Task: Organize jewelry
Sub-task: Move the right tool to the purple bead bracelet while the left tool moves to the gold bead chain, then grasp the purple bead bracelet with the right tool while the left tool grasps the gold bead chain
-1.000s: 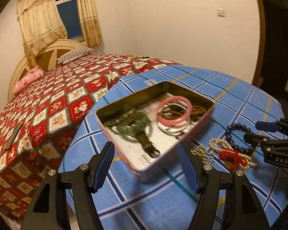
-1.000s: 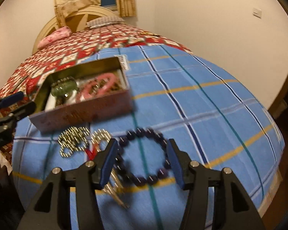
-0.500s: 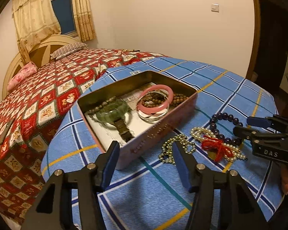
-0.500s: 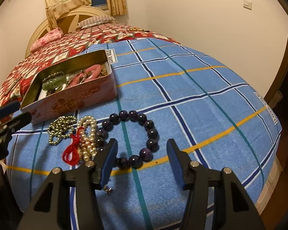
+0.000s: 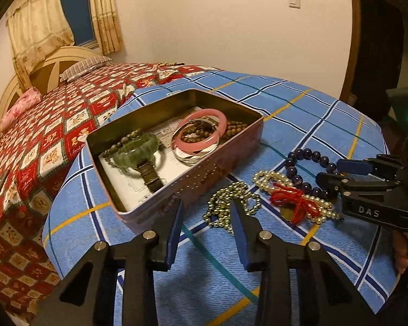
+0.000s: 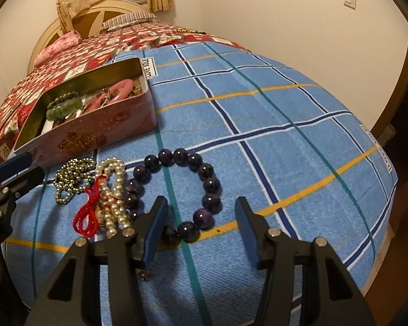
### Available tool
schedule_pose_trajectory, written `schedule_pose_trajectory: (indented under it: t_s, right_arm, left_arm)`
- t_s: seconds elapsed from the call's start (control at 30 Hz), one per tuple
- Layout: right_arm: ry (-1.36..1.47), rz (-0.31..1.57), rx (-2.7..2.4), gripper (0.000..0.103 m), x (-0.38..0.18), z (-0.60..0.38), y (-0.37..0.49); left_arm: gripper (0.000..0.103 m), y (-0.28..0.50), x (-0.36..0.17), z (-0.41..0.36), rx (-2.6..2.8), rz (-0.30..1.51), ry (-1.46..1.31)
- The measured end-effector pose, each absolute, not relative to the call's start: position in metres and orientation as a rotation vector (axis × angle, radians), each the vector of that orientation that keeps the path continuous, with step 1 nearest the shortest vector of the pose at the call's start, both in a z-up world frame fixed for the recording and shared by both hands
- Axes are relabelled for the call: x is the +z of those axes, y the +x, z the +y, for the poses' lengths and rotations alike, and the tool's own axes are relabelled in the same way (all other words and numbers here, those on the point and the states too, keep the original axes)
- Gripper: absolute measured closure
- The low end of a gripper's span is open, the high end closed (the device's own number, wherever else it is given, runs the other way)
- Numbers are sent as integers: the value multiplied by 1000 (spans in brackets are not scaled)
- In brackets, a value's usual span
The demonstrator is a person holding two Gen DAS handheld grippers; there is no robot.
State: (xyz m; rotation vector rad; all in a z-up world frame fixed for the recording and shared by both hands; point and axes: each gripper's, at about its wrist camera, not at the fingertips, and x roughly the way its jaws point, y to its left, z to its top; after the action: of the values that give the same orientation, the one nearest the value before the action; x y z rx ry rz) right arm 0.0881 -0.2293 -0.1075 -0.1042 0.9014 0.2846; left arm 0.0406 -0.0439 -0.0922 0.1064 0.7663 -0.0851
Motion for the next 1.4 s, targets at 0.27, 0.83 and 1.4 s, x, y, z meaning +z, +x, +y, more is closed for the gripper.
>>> schedule_pose_trajectory:
  t_s: [0.27,0.83,1.4]
  right_arm:
    - [-131,898,283,61,-108,-226,87]
    - [-134,898,291,68,-108,-226,86]
    - [-15,817,363,86,-91,-233,70]
  left_arm:
    - [69,53,-106,-48,-121,824,85]
    - [85,85,-118,-37,-176,894,18]
    - [99,48,-74,-34,-229,758,20]
